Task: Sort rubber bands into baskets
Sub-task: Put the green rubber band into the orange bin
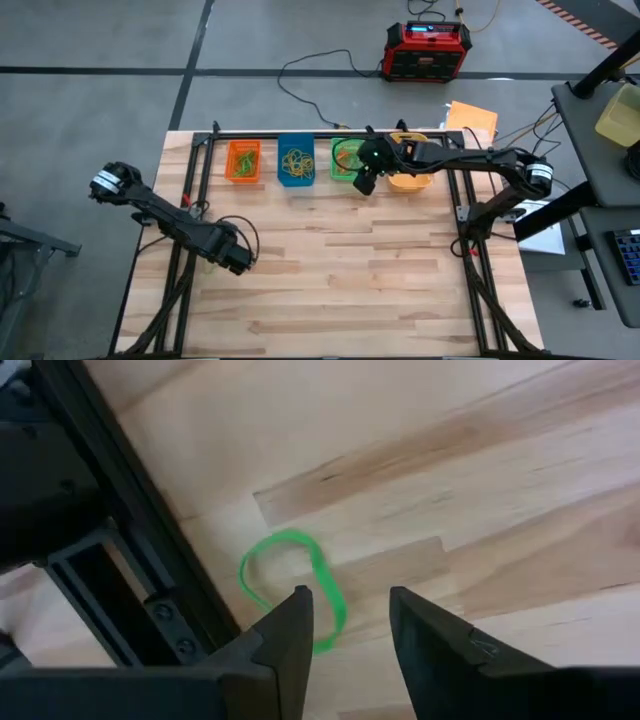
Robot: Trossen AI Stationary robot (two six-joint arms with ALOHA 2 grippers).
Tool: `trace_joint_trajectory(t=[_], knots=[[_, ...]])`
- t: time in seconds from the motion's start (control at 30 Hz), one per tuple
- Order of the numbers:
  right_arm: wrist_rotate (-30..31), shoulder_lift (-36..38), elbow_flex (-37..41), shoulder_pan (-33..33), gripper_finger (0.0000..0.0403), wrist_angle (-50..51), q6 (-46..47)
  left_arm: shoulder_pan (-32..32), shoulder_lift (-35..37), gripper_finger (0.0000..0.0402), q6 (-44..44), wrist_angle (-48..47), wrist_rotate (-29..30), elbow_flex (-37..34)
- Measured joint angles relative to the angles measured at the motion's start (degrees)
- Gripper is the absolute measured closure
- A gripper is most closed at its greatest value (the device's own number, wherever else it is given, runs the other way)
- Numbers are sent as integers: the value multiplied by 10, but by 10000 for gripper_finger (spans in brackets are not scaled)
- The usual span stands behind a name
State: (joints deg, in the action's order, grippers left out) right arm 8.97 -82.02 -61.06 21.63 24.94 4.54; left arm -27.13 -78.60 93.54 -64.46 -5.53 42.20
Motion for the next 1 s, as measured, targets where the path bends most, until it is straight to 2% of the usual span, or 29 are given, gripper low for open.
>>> trace_joint_trajectory(t=[0.13, 0.3, 0.47, 0.8, 1.0], knots=[[0, -1, 0, 0, 209, 0, 1, -13, -19, 283, 8, 0, -5, -3], [0, -1, 0, 0, 209, 1, 2, -38, -40, 283, 22, 7, -45, -18], [0, -1, 0, 0, 209, 0, 2, -55, -52, 283, 26, 50, -45, -24], [0, -1, 1, 0, 209, 1, 0, -63, -58, 283, 45, 55, -45, -36], [0, -2, 1, -2, 209, 1, 0, -63, -56, 283, 45, 96, -48, -58]])
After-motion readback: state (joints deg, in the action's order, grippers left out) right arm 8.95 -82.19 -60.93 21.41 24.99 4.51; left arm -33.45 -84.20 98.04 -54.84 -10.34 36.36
